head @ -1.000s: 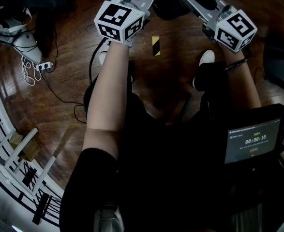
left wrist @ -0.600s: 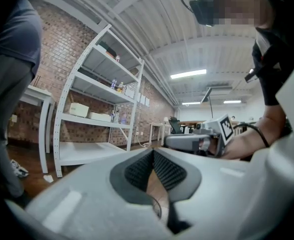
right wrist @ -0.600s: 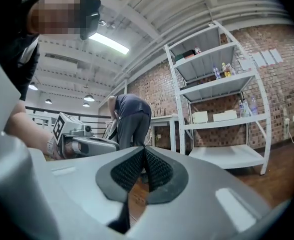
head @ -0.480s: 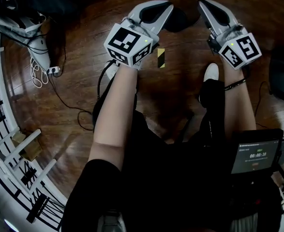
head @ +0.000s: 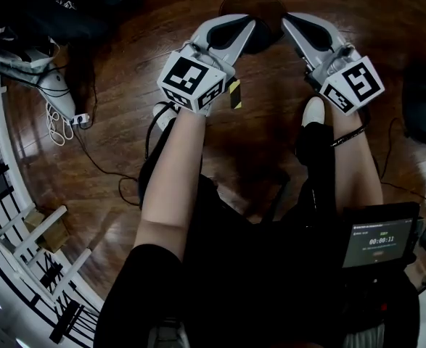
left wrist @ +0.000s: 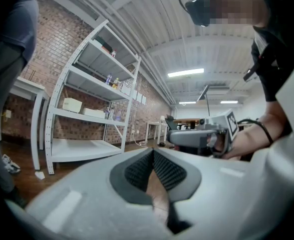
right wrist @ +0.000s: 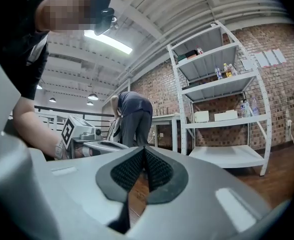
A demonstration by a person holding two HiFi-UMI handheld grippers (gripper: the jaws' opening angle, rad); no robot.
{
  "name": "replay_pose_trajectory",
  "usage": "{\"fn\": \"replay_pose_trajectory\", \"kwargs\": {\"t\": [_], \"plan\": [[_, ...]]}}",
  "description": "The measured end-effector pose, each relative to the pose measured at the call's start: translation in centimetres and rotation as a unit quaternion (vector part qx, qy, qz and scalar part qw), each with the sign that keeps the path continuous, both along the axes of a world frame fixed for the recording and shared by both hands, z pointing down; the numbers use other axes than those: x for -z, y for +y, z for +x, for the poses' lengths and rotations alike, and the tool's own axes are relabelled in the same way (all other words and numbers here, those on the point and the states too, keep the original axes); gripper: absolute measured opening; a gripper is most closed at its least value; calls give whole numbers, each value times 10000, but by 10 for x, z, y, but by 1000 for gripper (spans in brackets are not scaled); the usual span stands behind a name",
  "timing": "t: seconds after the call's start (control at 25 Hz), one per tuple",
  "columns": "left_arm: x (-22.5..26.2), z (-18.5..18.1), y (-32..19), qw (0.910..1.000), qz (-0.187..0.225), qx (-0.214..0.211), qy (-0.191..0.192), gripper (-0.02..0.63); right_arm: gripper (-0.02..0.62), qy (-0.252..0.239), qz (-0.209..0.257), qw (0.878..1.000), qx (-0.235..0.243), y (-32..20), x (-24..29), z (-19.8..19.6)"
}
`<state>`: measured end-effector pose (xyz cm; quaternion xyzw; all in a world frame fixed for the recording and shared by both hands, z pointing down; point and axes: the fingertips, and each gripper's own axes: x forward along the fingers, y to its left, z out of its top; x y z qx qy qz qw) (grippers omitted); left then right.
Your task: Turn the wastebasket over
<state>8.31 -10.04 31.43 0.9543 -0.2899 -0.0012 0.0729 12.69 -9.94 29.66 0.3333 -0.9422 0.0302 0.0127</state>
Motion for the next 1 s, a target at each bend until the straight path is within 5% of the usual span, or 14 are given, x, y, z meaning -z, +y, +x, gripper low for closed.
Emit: {"fn": "replay_pose_trajectory", "kwargs": {"t": [0.28,1.0], "plan": [[7,-11,-7,9996,-84,74,269,2,9,-69,-68,9999,-100,-3,-2,4],[-7,-16,1,9999,-130,41,22,2,9,199,-61,9997,143,8,-10,-11]]}}
